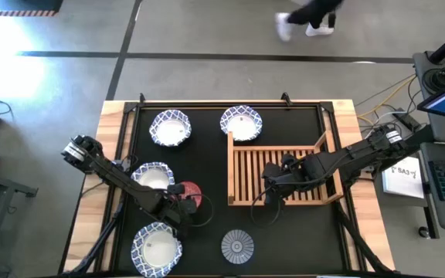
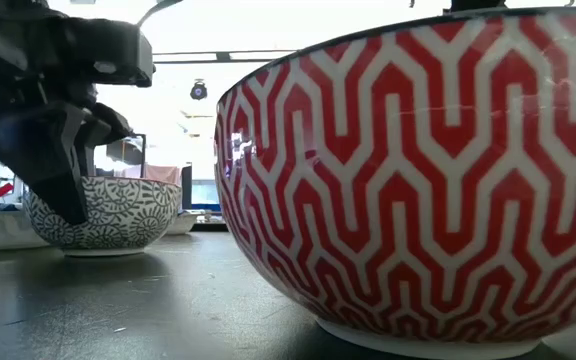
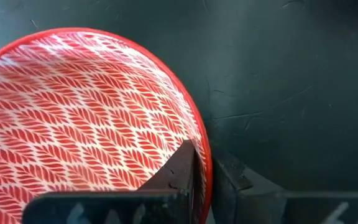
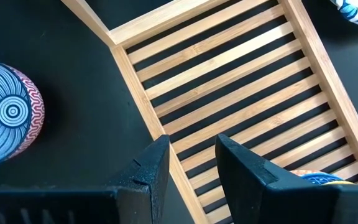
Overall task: Place and stack bowls onto a shelf
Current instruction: Stack the red patterned bowl on top of the yellow patterned bowl on the shelf
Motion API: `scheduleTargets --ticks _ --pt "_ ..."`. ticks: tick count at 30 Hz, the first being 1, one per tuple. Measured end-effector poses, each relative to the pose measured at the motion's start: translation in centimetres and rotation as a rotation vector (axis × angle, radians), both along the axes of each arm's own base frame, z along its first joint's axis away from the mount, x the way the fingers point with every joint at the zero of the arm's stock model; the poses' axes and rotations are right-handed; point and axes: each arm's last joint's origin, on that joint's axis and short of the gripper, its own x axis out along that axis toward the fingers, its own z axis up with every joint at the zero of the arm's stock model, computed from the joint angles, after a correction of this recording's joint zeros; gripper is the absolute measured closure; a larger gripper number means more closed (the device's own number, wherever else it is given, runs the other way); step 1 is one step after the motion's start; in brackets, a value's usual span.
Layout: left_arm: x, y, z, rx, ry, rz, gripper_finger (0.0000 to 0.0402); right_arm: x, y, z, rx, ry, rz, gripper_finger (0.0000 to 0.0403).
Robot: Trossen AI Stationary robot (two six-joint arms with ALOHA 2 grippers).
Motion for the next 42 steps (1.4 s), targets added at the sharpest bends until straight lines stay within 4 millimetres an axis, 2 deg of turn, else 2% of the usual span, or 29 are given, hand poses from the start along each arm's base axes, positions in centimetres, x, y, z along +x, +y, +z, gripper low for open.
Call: scheduleTargets --ticks 7,12,21,26,29,32,42 --pt "1.1 -0.9 3.9 -0.027 -0.025 -0.097 0.0395 -0.1 0.3 0.0 -0.049 0.021 0.180 0.0284" --pt "1.8 -1.3 6.4 -0.048 -0.097 -0.130 0.0396 -0.2 1.3 0.1 -0.081 0.007 0.316 0.0284" --pt "3.3 -3.8 11.6 -0.120 -0.346 -0.269 0.0397 -0.6 5.1 0.6 -0.049 -0.132 0.453 0.0284" --pt "4.0 -5.1 13.5 -0.177 -0.517 -0.388 0.0397 -0.9 7.6 1.2 -0.024 -0.257 0.542 0.0284" --pt "4.4 -5.6 13.9 -0.209 -0.633 -0.468 0.0397 -0.9 8.9 1.7 -0.036 -0.349 0.625 0.0284" --pt "4.7 -5.9 13.4 -0.191 -0.682 -0.542 0.0397 -0.9 9.8 2.2 -0.081 -0.430 0.688 0.0284" --pt "4.6 -6.5 12.3 -0.227 -0.834 -0.880 0.0397 -0.2 10.6 3.4 -0.216 -0.597 0.893 0.0284"
